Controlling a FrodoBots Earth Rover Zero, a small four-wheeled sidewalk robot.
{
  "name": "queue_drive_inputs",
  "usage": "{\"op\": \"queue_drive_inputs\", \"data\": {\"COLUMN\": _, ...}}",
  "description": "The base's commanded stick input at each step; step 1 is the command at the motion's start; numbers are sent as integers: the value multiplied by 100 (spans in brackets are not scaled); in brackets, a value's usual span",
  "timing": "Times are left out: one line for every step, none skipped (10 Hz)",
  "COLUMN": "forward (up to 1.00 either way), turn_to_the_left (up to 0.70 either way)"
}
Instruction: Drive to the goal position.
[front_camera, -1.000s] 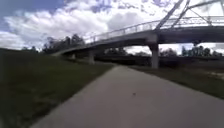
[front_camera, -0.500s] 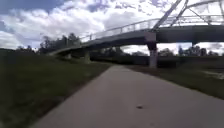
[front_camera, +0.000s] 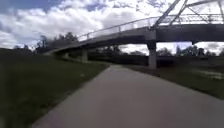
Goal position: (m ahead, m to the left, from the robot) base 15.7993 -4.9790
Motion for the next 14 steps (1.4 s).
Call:
{"op": "queue_drive_inputs", "data": {"forward": 100, "turn_to_the_left": 0}}
{"op": "queue_drive_inputs", "data": {"forward": 100, "turn_to_the_left": 0}}
{"op": "queue_drive_inputs", "data": {"forward": 100, "turn_to_the_left": 0}}
{"op": "queue_drive_inputs", "data": {"forward": 100, "turn_to_the_left": -2}}
{"op": "queue_drive_inputs", "data": {"forward": 100, "turn_to_the_left": -19}}
{"op": "queue_drive_inputs", "data": {"forward": 100, "turn_to_the_left": -38}}
{"op": "queue_drive_inputs", "data": {"forward": 100, "turn_to_the_left": -30}}
{"op": "queue_drive_inputs", "data": {"forward": 100, "turn_to_the_left": -9}}
{"op": "queue_drive_inputs", "data": {"forward": 100, "turn_to_the_left": -1}}
{"op": "queue_drive_inputs", "data": {"forward": 100, "turn_to_the_left": 0}}
{"op": "queue_drive_inputs", "data": {"forward": 100, "turn_to_the_left": 0}}
{"op": "queue_drive_inputs", "data": {"forward": 100, "turn_to_the_left": 0}}
{"op": "queue_drive_inputs", "data": {"forward": 100, "turn_to_the_left": 0}}
{"op": "queue_drive_inputs", "data": {"forward": 100, "turn_to_the_left": 0}}
